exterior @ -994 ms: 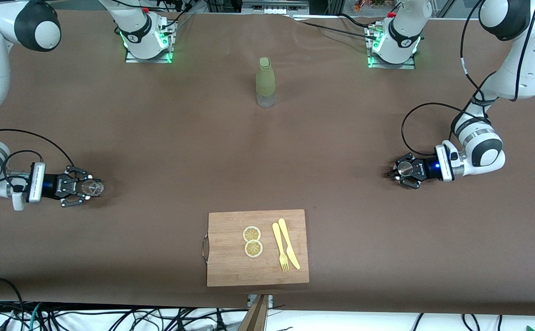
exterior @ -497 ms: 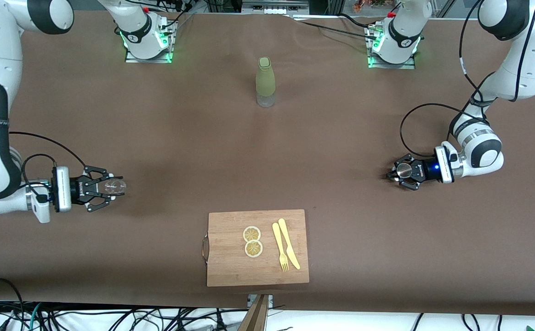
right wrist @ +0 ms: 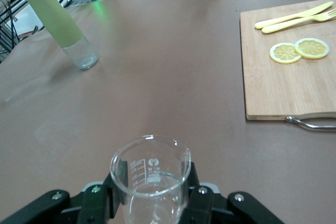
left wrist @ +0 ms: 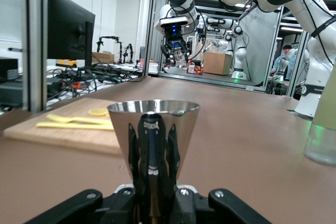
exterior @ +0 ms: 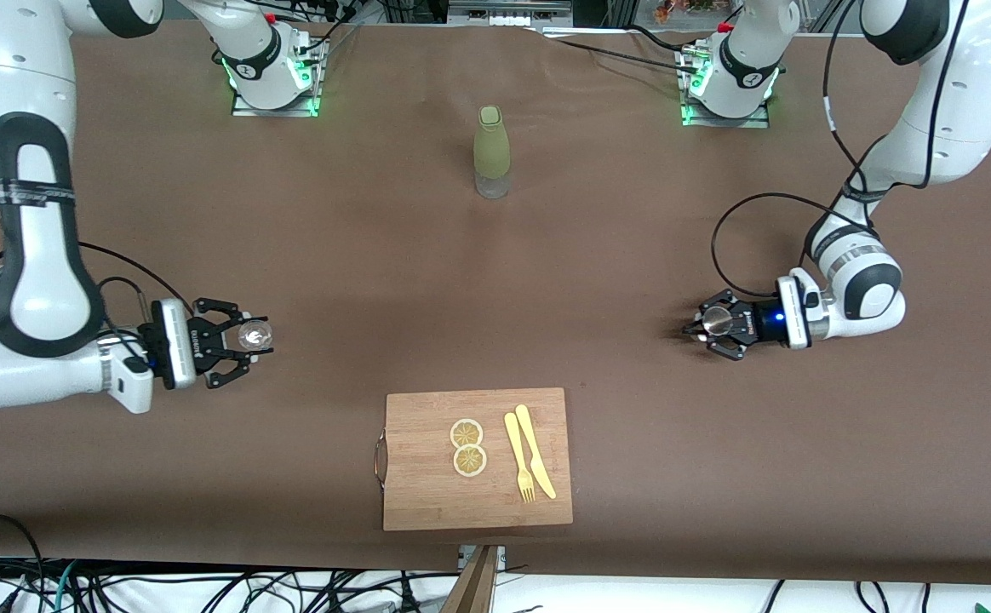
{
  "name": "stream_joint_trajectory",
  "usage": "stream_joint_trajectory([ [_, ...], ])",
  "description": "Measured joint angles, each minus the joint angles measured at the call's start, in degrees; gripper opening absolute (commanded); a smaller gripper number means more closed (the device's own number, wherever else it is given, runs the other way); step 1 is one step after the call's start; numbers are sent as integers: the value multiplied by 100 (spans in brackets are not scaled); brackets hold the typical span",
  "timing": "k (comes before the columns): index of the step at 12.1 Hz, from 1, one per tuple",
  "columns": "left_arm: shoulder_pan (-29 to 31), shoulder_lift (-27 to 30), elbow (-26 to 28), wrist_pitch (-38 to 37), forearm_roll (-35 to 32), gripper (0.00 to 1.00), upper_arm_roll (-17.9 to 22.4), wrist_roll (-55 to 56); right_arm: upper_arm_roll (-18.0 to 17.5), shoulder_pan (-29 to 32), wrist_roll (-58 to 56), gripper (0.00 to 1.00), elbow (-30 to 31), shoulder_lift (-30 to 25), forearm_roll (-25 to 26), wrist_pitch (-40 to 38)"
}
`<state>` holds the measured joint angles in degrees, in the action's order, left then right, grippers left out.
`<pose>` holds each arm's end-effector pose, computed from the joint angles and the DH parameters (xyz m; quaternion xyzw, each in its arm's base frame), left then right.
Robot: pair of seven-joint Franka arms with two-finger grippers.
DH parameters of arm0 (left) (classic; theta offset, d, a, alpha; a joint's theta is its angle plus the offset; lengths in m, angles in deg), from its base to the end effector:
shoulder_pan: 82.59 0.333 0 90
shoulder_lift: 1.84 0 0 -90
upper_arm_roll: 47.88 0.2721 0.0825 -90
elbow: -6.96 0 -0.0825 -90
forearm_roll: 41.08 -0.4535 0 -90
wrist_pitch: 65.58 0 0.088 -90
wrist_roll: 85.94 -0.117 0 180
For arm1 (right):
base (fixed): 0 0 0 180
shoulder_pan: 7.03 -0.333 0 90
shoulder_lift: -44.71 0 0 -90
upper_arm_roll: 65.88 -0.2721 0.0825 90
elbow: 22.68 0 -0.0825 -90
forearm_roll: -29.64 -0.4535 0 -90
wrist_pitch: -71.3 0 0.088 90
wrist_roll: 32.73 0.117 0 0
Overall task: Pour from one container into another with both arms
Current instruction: 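Lift the beaker and jigger, bringing both grippers together mid-table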
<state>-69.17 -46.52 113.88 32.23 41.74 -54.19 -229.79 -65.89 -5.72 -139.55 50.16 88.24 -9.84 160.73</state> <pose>0.5896 -0.0365 0.0226 0.5830 -0.4595 0.4708 0.4767 0.7291 0.0584 0.2259 -0.6139 -0.6831 -0.1379 0.3708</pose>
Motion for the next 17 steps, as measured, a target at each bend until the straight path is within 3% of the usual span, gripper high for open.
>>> stream_joint_trajectory([
  [7, -1295, 20, -7, 427, 1290, 0, 9, 74, -15, -966, 1280, 21, 54, -348, 559, 405],
  [13, -2379, 20, -107, 1212, 2210, 0, 18, 71, -18, -1890, 2589, 21, 64, -476, 981, 916],
  [17, -3109, 20, -263, 1642, 3220, 0, 36, -284, -19, -2482, 3405, 21, 73, -490, 1246, 1359],
])
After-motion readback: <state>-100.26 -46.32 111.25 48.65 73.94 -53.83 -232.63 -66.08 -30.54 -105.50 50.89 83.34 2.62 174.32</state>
